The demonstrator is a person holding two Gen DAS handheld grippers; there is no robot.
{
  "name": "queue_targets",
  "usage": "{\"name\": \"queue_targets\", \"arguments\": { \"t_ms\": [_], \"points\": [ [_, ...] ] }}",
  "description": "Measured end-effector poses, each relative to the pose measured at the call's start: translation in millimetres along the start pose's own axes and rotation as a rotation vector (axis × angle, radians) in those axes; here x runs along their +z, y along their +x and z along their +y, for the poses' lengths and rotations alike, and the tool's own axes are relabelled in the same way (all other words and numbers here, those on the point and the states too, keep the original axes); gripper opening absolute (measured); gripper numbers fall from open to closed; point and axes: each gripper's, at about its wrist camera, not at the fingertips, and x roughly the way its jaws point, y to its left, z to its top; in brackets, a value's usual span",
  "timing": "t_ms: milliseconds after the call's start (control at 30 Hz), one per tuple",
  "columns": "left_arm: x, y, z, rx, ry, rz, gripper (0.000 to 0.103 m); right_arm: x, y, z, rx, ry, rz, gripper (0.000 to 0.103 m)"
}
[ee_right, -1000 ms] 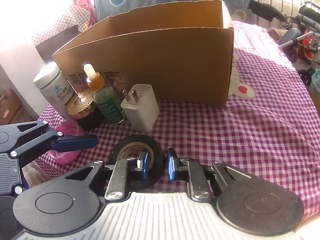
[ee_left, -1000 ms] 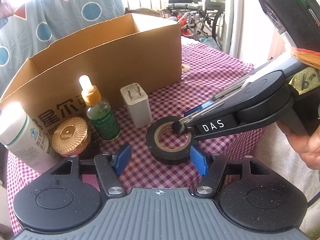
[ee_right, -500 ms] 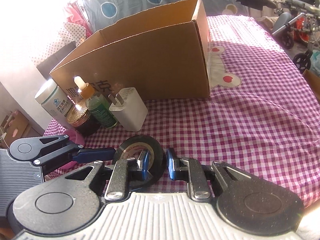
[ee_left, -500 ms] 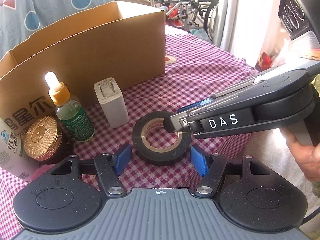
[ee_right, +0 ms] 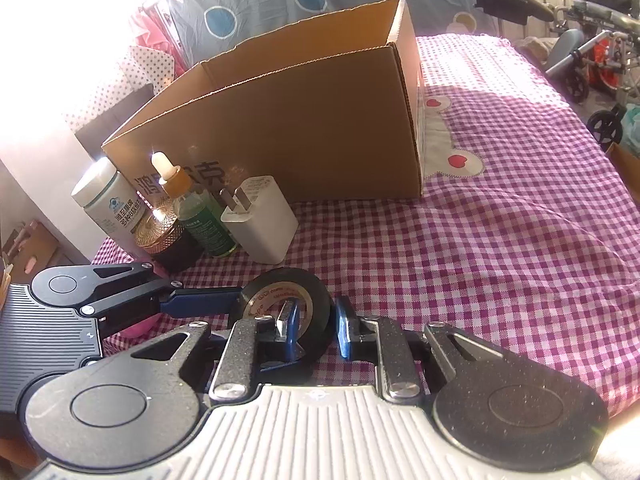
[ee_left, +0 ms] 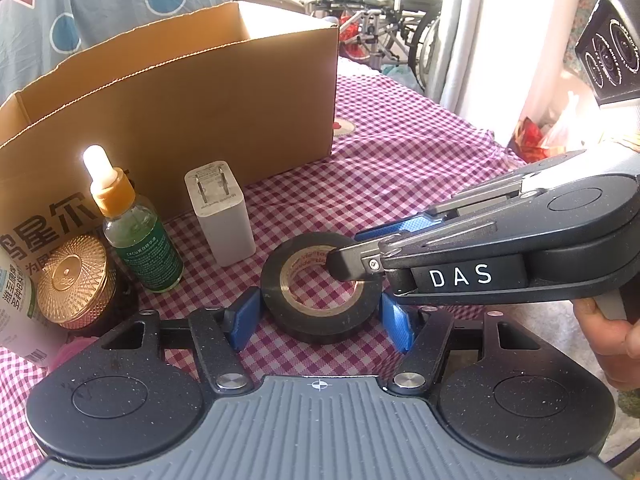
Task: Organize rigid objects
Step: 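Lift the tape roll with the right gripper, lower it into the box, open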
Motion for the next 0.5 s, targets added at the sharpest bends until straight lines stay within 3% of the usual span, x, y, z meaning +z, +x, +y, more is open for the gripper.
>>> {"name": "queue_targets", "arguments": {
  "t_ms": [267,500],
  "points": [
    [3,-18,1,-0.008,-0.015,-0.044,0.065,1,-19,11,-0.015,0.0,-0.041,0.021],
    [16,-62,-4,0.008,-0.001,-0.172,0.065,13,-62,35,-0.041,-0.056,-0.15,0.021]
  ]
}}
